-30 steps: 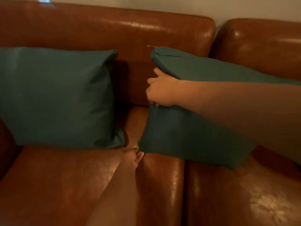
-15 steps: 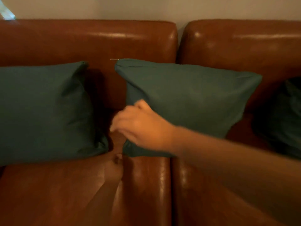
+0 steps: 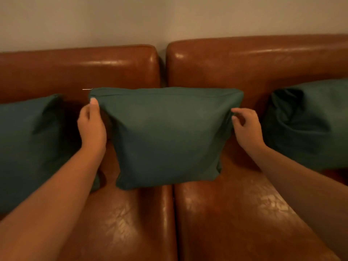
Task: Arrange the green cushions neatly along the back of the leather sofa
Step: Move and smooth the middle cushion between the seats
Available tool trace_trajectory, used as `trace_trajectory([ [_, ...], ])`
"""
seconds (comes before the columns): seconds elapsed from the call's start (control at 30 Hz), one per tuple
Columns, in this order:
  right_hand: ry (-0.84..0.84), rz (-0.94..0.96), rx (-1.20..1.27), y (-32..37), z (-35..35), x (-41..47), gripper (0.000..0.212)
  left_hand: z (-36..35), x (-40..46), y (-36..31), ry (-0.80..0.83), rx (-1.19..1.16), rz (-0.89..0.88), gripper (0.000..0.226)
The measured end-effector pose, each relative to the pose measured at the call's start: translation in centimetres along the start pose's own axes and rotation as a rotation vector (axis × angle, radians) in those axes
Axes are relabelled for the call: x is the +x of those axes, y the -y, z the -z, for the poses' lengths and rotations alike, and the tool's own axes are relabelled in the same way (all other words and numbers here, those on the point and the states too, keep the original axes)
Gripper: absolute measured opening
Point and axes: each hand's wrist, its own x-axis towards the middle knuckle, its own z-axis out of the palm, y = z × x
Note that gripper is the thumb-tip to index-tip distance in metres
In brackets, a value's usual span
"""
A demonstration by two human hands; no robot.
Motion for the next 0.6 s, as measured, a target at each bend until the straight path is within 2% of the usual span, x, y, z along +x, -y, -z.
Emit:
trace_trajectory([
  [0.1,0.008,-0.347,0.243,0.5,0.4,2.4,0.044,-1.2,0.9,-1.5,-0.102,-0.062,0.122,0.032],
  [0.2,-0.017,-0.55,0.436,1.1,0.6,4.7,0.046,-1.4,2.0,-1.6,-0.164,-0.145,0.211,0.024],
  [0.33,-0.086,-0.597,0.481,1.5,0.6,6.5,0.031,-1.2,3.1,-2.2,-0.197,-0.125,0.205,0.012],
  [0.47,-0.082,-0.527,0.492,2.0,0.1,7.5,0.027,-1.1,3.3,-2.1,-0.192,-0.117,0.151,0.02],
  [0.6,-0.065,-0.447,0.496,2.2,0.1,7.8,0.027,-1.1,3.4,-2.5,-0.212,0.008,0.104,0.024],
])
